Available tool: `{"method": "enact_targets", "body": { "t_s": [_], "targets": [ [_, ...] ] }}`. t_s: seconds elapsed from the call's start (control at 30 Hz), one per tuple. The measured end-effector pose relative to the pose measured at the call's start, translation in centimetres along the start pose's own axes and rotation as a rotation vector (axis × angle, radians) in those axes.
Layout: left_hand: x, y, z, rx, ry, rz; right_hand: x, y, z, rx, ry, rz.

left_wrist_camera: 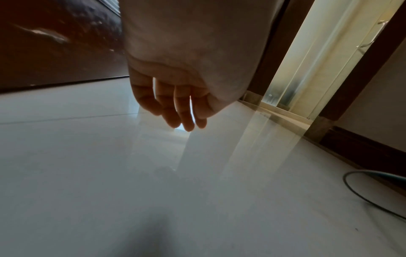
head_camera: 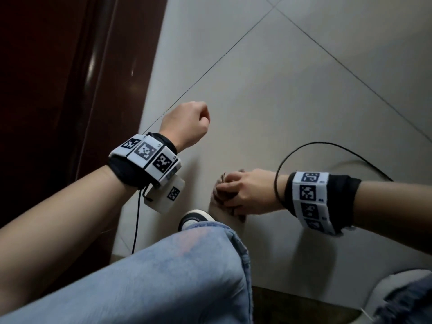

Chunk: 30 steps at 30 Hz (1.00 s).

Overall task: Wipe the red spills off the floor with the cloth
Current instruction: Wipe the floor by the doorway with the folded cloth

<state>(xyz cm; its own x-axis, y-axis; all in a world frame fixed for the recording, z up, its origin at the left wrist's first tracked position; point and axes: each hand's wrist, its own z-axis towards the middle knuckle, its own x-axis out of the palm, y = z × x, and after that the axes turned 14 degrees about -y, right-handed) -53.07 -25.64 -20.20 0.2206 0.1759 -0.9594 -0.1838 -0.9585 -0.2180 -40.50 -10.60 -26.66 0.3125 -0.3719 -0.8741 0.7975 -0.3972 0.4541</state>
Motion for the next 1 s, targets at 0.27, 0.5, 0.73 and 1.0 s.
{"method": "enact_targets", "body": {
  "t_s": [0.27,0.5,0.73,1.0],
  "targets": [
    [0.9,-0.9,1.1,0.055,0.066,0.024,2.1,2.9,-5.5,0.021,-0.063,0.045],
    [1.6,-1.0,0.5,0.107,0.129,0.087,0.6,1.7,-8.4,0.122,-0.362,-0.09],
    [2.6,-5.0,-0.8,0.358,0.203,0.067,-2.6,-3.9,-14.1,0.355,-0.436,-0.291],
    [4.4,-10.7,-1.1,0.688,0.183,0.095,-4.3,-2.5,-21.4,0.605,-0.425,-0.199]
  ]
}}
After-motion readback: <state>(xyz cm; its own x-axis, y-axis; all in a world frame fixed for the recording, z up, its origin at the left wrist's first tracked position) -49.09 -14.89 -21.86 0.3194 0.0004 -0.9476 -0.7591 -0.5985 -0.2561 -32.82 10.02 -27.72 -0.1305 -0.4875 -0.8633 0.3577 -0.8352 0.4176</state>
